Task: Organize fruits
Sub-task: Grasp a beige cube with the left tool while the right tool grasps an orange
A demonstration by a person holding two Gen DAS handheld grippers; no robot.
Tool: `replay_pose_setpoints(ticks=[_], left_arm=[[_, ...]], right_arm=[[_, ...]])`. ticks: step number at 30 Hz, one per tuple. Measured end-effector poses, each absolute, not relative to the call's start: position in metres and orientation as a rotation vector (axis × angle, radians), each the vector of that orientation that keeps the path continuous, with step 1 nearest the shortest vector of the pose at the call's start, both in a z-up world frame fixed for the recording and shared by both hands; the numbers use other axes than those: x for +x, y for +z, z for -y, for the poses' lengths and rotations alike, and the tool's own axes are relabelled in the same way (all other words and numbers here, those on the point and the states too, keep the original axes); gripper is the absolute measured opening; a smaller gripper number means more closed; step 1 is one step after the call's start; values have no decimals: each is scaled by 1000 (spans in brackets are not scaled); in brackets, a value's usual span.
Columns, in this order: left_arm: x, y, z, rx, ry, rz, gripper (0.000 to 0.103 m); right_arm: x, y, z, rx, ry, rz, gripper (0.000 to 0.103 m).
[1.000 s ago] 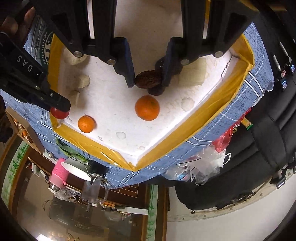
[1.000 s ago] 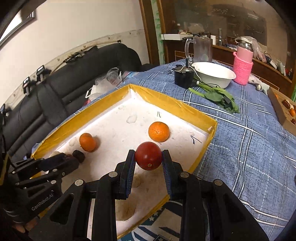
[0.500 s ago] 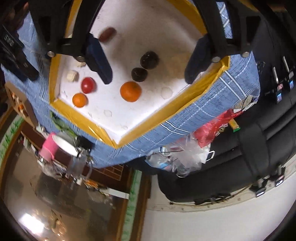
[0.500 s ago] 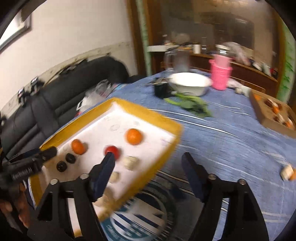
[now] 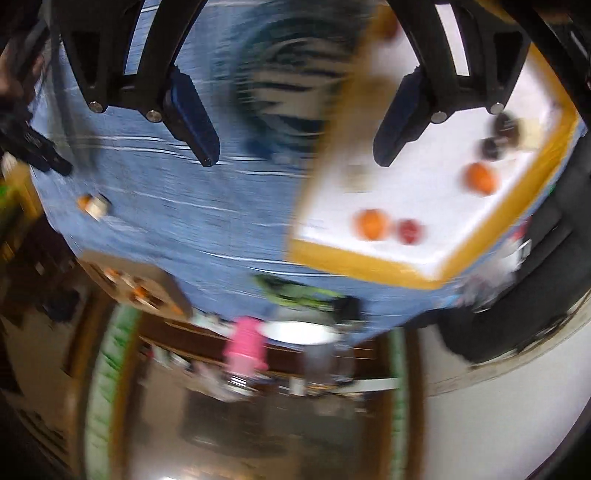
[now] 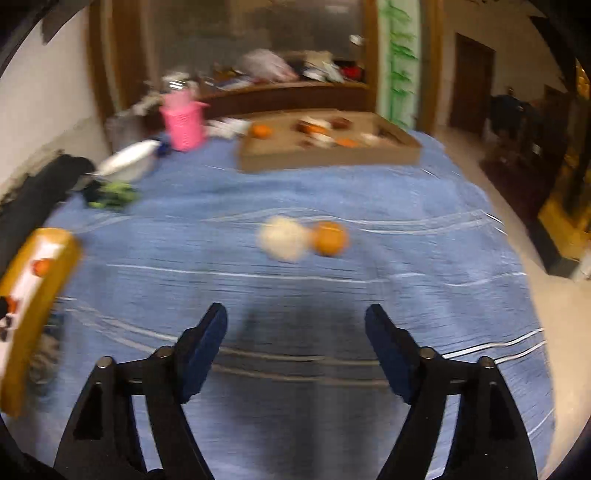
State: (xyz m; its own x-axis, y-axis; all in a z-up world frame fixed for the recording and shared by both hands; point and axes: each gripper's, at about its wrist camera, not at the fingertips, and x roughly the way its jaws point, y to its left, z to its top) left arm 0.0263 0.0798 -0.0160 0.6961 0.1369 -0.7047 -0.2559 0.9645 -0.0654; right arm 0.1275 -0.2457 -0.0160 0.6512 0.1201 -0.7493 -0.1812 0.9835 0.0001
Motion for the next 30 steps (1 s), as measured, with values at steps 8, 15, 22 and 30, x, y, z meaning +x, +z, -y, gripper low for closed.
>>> replay_pose_setpoints(ticks=[8,15,22,30], left_arm=[[78,-26,-1,-1,72,-811,87],[113,-31,36,13,-7,-819,87],[158,-40,101,45,-134,-823,87],[212,-68,151,87,-151,-893,33]], right_arm=[[186,-36,252,-126,182,-895,49],[221,-45,247,-128,216,-919,28],[194,-27,291,-75,163,-872,28],[164,-13,342,8,100,-831,28]])
